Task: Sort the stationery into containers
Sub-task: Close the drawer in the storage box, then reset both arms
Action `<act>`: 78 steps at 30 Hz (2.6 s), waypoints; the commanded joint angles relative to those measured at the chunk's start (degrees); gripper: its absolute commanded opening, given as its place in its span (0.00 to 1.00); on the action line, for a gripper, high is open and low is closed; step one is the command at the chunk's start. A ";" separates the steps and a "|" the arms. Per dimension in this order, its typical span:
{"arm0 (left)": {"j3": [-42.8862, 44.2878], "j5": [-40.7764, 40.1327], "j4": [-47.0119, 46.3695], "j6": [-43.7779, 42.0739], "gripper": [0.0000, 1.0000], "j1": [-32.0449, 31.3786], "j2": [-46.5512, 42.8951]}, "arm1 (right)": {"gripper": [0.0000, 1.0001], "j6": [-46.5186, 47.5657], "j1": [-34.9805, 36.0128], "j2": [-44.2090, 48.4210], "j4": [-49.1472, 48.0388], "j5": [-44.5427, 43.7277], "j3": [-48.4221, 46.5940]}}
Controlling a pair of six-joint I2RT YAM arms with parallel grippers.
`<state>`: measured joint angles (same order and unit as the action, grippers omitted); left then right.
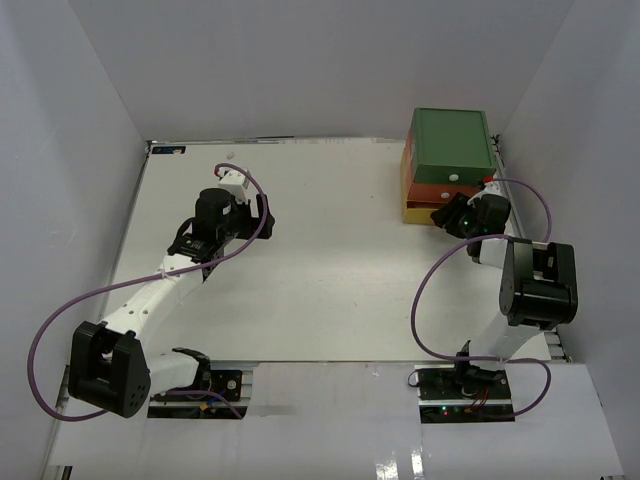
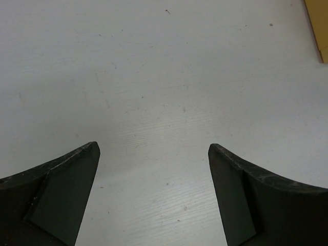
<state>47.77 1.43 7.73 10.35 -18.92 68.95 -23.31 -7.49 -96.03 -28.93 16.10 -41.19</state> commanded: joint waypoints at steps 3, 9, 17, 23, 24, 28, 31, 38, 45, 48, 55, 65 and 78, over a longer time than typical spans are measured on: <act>0.75 -0.55 -0.52 -0.42 0.98 -0.07 -0.57 | 0.53 -1.12 0.10 -2.14 -7.45 -0.63 -2.84; 0.66 -0.55 -0.61 -0.42 0.98 -0.07 -0.74 | 0.54 -3.85 0.10 -3.99 -10.79 -1.25 -3.02; 0.57 -0.64 -0.70 -0.51 0.98 -0.07 -0.74 | 0.55 -5.17 0.10 -4.78 -11.50 -1.95 -4.16; 0.57 -0.55 -0.70 -0.42 0.98 -0.07 -1.01 | 0.57 -6.31 0.10 -4.08 -11.33 -2.83 -3.99; 0.57 -0.55 -0.70 -0.42 0.98 -0.07 -1.01 | 0.57 -6.74 0.10 -3.99 -11.41 -2.91 -3.90; 0.57 -0.64 -0.87 -0.24 0.98 -0.07 -1.18 | 0.58 -8.50 0.10 -3.64 -12.82 -4.05 -2.58; 0.48 -0.55 -0.87 -0.07 0.98 -0.07 -1.45 | 0.58 -9.21 0.10 -3.55 -13.52 -4.06 -1.97; 0.48 -0.55 -0.96 0.02 0.98 -0.07 -1.98 | 0.58 -9.83 0.10 -2.41 -12.82 -4.85 -1.09; 0.40 -0.64 -0.87 0.02 0.98 -0.07 -3.55 | 0.59 -3.68 0.10 9.24 -5.63 -4.93 3.04; 0.40 -0.55 -0.96 0.20 0.98 -0.07 -4.43 | 0.60 0.54 0.10 18.11 2.54 -5.90 5.06; 1.45 -4.06 0.27 -0.59 0.98 -0.07 -8.56 | 0.67 8.10 0.10 45.02 19.51 -6.51 7.43; 3.12 -6.18 6.24 1.51 0.98 0.02 -22.18 | 0.92 6.86 3.43 72.12 31.80 -13.63 1.92; -1.88 -8.46 16.88 4.06 0.98 -0.07 -38.18 | 0.90 17.86 16.88 85.74 41.76 -23.83 4.53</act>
<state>48.25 -5.65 20.78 13.19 -18.92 32.08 -8.34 8.05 -12.32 11.07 -4.27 -38.85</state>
